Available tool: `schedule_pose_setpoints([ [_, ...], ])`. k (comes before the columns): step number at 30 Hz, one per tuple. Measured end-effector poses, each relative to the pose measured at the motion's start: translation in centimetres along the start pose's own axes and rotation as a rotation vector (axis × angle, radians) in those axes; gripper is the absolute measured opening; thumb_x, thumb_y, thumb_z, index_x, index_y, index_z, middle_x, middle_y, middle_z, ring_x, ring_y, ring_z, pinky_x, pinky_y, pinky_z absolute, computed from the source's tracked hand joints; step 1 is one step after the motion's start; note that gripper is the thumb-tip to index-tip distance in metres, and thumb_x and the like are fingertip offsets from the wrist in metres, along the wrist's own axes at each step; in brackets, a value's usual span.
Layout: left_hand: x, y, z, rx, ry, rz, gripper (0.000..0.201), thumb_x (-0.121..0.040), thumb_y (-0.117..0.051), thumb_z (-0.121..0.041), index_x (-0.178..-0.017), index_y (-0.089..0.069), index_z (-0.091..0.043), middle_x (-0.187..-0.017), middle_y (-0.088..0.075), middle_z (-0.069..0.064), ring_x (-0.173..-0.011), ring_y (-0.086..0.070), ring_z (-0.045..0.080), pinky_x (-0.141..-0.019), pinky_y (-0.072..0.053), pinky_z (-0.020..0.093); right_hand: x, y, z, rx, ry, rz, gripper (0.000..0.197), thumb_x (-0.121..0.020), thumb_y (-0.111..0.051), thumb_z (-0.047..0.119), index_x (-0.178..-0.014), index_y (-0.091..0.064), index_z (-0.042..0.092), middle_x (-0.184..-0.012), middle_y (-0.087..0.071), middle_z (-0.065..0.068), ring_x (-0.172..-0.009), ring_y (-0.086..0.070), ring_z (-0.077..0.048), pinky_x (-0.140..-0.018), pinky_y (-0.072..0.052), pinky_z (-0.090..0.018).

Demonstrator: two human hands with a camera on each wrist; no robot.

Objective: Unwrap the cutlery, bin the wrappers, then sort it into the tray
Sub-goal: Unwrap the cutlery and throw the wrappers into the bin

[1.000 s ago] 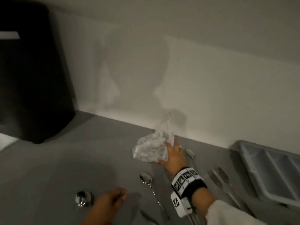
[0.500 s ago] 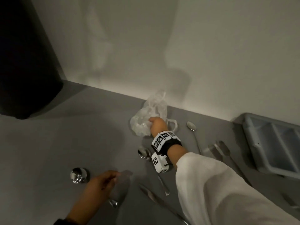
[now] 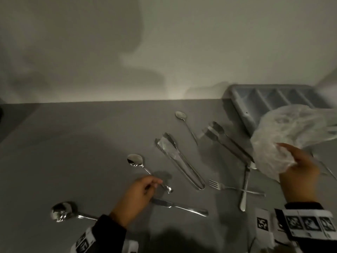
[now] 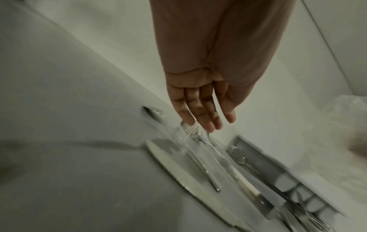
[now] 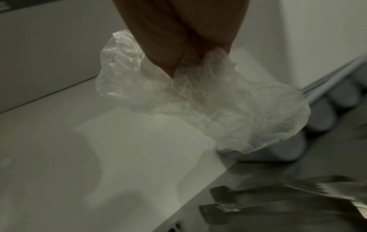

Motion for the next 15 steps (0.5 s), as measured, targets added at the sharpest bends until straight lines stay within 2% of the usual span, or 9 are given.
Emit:
schedule_pose_setpoints([
  [1, -1.0, -0.2, -0.8, -0.035, -0.055, 0.002, 0.027, -0.080, -0.051, -0.020, -0.084, -0.065, -0.043, -0.088, -0.061, -0.025, -0.082, -0.059, -0.010, -0.077, -0.045, 0.004, 1.0, 1.5, -1.1, 0.003, -0.026, -0.015, 0.025, -0.084, -0.060, 0.013, -0.088, -0.063, 0.037, -0.096, -0.070, 0.011, -0.102, -0.062, -0.015, -0.100, -0.046, -0.042],
  [2, -2.2, -0.4, -1.6, -0.076, -0.107, -0.021, 0.027, -0.082, -0.054, -0.014, -0.090, -0.062, -0.038, -0.096, -0.056, -0.021, -0.086, -0.057, -0.011, -0.080, -0.040, -0.001, 2.0, 2.7, -1.9, -0.008, -0.080, -0.035, 0.021, -0.085, -0.060, 0.017, -0.089, -0.064, 0.037, -0.099, -0.070, 0.006, -0.101, -0.063, -0.018, -0.098, -0.049, -0.043],
  [4, -5.0, -0.8, -2.6, -0.178, -0.165, -0.110, 0.028, -0.083, -0.059, -0.007, -0.103, -0.060, -0.026, -0.113, -0.047, -0.005, -0.090, -0.055, -0.001, -0.084, -0.034, -0.003, 3.8, 4.3, -3.1, -0.004, -0.150, -0.086, 0.037, -0.088, -0.055, 0.007, -0.086, -0.064, 0.042, -0.090, -0.070, 0.021, -0.088, -0.063, 0.003, -0.085, -0.053, -0.017],
  [5, -6.5, -0.9, -2.8, -0.229, -0.166, -0.157, 0.032, -0.082, -0.062, -0.008, -0.110, -0.057, -0.022, -0.122, -0.043, 0.002, -0.100, -0.053, 0.009, -0.089, -0.032, 0.000, 4.7, 4.9, -3.5, 0.030, -0.162, -0.108, 0.046, -0.086, -0.054, -0.003, -0.085, -0.065, 0.042, -0.086, -0.067, 0.032, -0.083, -0.060, 0.012, -0.080, -0.047, -0.004],
  [7, -9.7, -1.2, -2.4, -0.339, -0.090, -0.222, 0.051, -0.077, -0.069, -0.019, -0.123, -0.049, -0.012, -0.135, -0.038, 0.017, -0.118, -0.046, 0.028, -0.105, -0.035, 0.023, 6.1, 5.8, -4.2, 0.064, -0.196, -0.125, 0.040, -0.080, -0.057, -0.010, -0.091, -0.066, 0.028, -0.084, -0.061, 0.042, -0.082, -0.053, 0.023, -0.078, -0.038, 0.007],
  [8, -11.2, -1.2, -2.0, -0.422, -0.034, -0.236, 0.063, -0.073, -0.073, -0.028, -0.126, -0.045, -0.010, -0.137, -0.037, 0.021, -0.124, -0.041, 0.035, -0.109, -0.034, 0.036, 6.8, 6.1, -4.5, 0.098, -0.174, -0.139, 0.032, -0.080, -0.059, -0.009, -0.095, -0.066, 0.019, -0.083, -0.063, 0.038, -0.081, -0.052, 0.025, -0.077, -0.036, 0.008],
  [11, -13.8, -1.9, -1.0, -0.661, 0.068, -0.197, 0.069, -0.068, -0.074, -0.040, -0.125, -0.048, -0.009, -0.128, -0.049, 0.024, -0.116, -0.046, 0.041, -0.101, -0.037, 0.046, 8.5, 7.8, -5.3, 0.189, -0.106, -0.193, 0.028, -0.078, -0.062, -0.007, -0.097, -0.066, 0.014, -0.089, -0.067, 0.010, -0.082, -0.052, 0.025, -0.075, -0.036, 0.008],
  [13, -14.2, -2.4, -0.8, -0.686, 0.047, -0.187, 0.047, -0.075, -0.070, -0.027, -0.115, -0.059, -0.007, -0.116, -0.058, 0.026, -0.104, -0.053, 0.044, -0.094, -0.042, 0.046, 9.2, 9.2, -5.5, 0.222, -0.094, -0.201, 0.029, -0.076, -0.063, -0.009, -0.096, -0.066, 0.013, -0.092, -0.066, -0.003, -0.082, -0.051, 0.025, -0.075, -0.036, 0.007],
  [15, -14.3, -2.3, -0.5, -0.661, -0.009, -0.210, 0.027, -0.079, -0.065, -0.016, -0.102, -0.065, -0.003, -0.105, -0.064, 0.029, -0.094, -0.059, 0.045, -0.088, -0.045, 0.047, 10.0, 10.6, -5.9, 0.224, -0.123, -0.227, 0.039, -0.074, -0.064, -0.011, -0.092, -0.066, 0.023, -0.093, -0.068, -0.004, -0.084, -0.053, 0.022, -0.077, -0.038, 0.005],
])
Point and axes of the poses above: each hand's wrist, its own x-axis away from the middle knuckle, its own y-axis out of the back of the hand, z = x × y, the point moved 1 cm from there along -x, towards the middle knuckle
